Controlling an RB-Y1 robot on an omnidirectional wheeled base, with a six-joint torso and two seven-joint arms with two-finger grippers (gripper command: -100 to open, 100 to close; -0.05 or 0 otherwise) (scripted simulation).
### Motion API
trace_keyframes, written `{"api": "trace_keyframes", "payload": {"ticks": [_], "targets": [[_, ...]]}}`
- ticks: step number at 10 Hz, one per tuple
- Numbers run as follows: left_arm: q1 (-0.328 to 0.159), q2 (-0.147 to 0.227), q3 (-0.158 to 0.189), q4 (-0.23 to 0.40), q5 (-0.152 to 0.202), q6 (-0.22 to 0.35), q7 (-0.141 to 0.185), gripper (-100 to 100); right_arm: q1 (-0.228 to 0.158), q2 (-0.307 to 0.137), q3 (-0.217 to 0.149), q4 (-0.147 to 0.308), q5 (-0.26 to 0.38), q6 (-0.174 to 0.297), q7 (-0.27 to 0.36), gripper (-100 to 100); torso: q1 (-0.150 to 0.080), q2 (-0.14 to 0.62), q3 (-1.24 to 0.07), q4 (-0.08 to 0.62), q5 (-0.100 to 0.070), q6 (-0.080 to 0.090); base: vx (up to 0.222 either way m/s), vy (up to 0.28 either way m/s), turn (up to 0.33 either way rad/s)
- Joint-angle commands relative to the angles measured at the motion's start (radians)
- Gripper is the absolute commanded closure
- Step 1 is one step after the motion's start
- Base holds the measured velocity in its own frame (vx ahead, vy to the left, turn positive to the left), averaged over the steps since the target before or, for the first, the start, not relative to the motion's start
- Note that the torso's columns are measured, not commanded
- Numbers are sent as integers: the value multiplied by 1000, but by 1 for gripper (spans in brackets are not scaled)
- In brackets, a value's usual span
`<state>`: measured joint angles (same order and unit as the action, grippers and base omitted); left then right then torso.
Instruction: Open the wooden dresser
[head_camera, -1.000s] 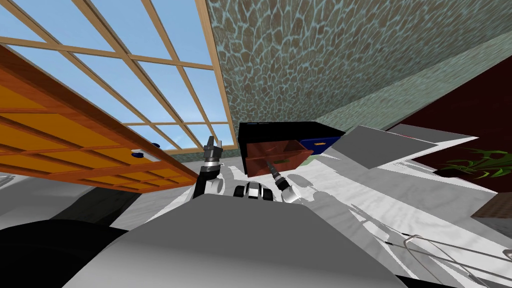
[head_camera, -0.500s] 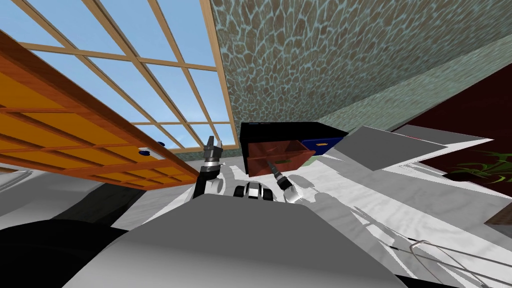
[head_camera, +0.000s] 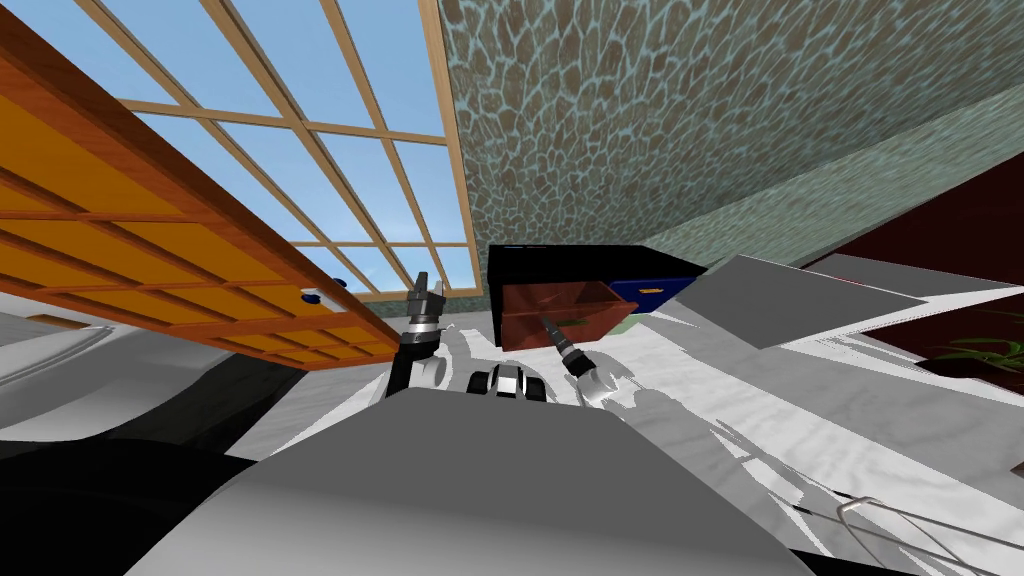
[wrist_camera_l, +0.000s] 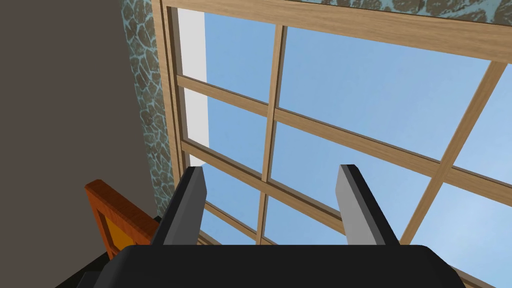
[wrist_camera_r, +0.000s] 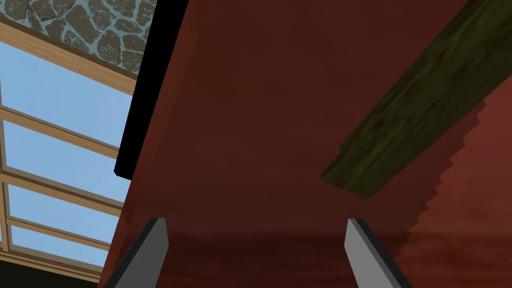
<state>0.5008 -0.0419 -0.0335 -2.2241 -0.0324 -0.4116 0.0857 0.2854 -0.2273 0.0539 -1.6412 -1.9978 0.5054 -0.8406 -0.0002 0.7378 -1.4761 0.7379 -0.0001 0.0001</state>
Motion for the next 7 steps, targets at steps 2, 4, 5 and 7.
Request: {"api": "trace_keyframes", "payload": {"ticks": [2,4,5,7], "targets": [[0,0,0,0,0,0,0,0,-2,-58,10,-57,7,-51,-86,-100,0,-1,0,0,0,0,-17,23,57],[0,0,0,0,0,0,0,0,2,-47,6,-48,5,-40,-69,0,0,0,0,0,0,0,-5,5,5],[0,0,0,0,0,0,0,0,2,-46,6,-47,5,-40,-69,0,-1,0,0,0,0,0,0,0,0],[0,0,0,0,0,0,0,0,2,-46,6,-47,5,-40,-69,0,0,0,0,0,0,0,0,0,0]]}}
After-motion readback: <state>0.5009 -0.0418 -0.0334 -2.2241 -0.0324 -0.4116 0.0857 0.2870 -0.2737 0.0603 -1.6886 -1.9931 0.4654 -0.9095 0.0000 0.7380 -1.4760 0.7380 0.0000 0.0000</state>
